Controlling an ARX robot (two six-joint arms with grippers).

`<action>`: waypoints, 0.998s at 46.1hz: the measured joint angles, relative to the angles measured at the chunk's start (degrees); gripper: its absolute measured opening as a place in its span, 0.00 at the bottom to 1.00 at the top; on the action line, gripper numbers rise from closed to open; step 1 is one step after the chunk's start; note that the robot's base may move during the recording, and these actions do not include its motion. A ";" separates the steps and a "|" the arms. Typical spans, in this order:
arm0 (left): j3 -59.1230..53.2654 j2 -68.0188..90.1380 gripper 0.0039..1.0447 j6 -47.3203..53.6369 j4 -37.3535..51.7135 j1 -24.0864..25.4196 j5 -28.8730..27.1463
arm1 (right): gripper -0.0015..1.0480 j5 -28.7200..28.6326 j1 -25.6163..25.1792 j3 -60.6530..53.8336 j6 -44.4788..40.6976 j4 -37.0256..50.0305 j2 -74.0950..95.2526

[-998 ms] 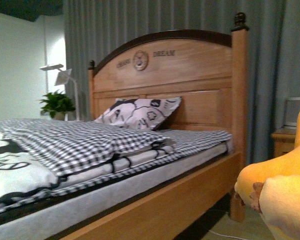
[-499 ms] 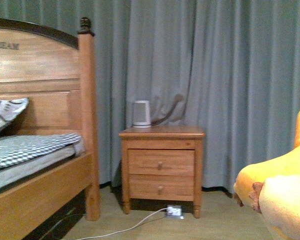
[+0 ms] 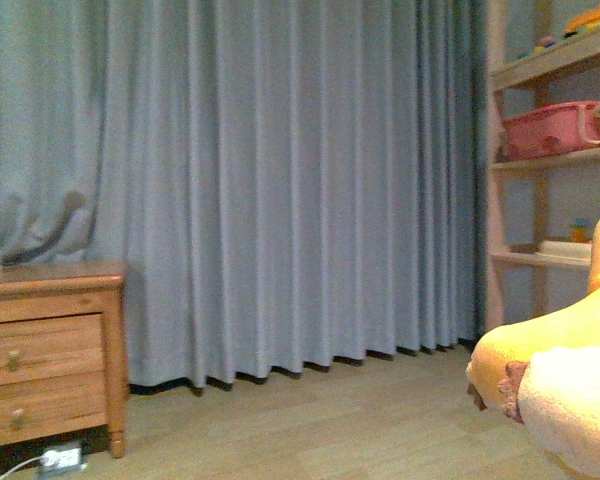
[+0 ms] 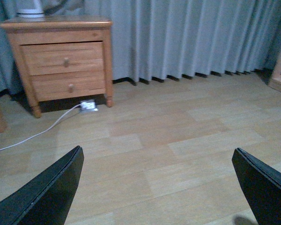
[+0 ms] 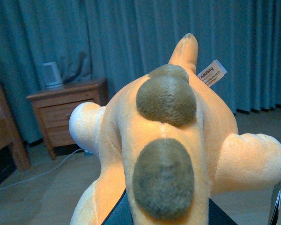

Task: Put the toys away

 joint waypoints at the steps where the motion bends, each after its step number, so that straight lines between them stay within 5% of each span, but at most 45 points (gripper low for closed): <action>1: 0.00 0.00 0.94 0.00 0.00 0.00 0.02 | 0.07 0.02 0.00 0.00 0.00 -0.02 0.00; 46: 0.00 0.00 0.94 0.02 0.00 0.09 -0.24 | 0.07 -0.66 0.09 0.00 0.00 -0.04 -0.04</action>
